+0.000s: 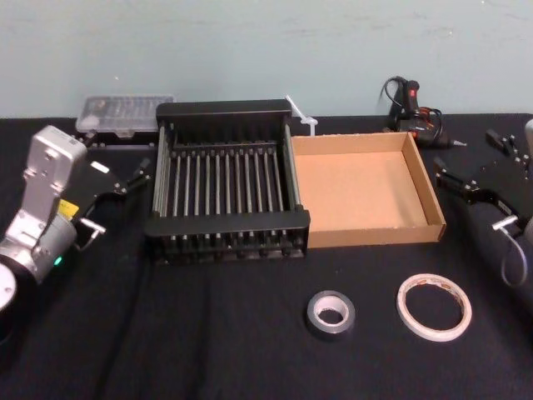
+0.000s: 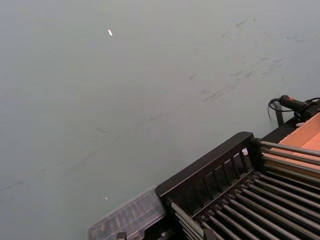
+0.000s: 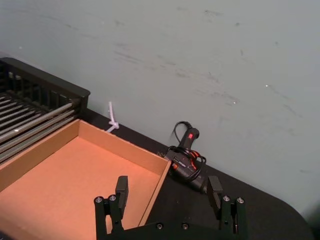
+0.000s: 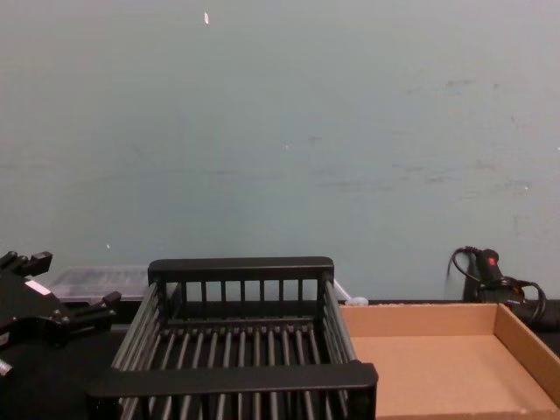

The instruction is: Pick up the white tape and place it into the black box , Pick up the silver tape and place it into the brown box.

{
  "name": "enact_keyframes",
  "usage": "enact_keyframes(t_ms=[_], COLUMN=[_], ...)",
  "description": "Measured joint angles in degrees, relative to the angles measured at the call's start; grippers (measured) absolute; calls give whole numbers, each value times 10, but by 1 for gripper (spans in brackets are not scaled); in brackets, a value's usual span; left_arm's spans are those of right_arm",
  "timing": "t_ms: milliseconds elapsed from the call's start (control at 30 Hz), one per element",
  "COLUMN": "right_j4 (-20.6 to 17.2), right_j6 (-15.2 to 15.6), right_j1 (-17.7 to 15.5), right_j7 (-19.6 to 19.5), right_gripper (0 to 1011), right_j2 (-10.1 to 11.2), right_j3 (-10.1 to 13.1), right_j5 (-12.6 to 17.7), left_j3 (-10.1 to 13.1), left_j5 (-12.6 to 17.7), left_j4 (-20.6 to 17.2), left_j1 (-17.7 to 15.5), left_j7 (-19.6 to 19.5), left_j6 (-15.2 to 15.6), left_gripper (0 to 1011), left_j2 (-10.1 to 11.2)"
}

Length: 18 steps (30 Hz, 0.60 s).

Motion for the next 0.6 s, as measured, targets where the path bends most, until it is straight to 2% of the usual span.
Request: enact_keyframes(t_ms=[167,300,333,600], right_j4=[-43,-66,-78,-130], right_j6=[28,39,43,60], right_j1=[-33,-55,-69,-138], right_j7=[20,31,38,66], right_gripper=[1002,1002,1002,1003], right_j2=[24,39,47,82], right_j3=[28,47,59,108], right_j5=[26,42,49,78], left_j3=[0,0,0,0], left_j5=[0,0,0,0], left_j4=[0,0,0,0], left_j1=[0,0,0,0], left_j7=[0,0,0,0], left_j6=[0,0,0,0], left_gripper=[1001,1001,1001,1001], left_j2=[0,0,0,0])
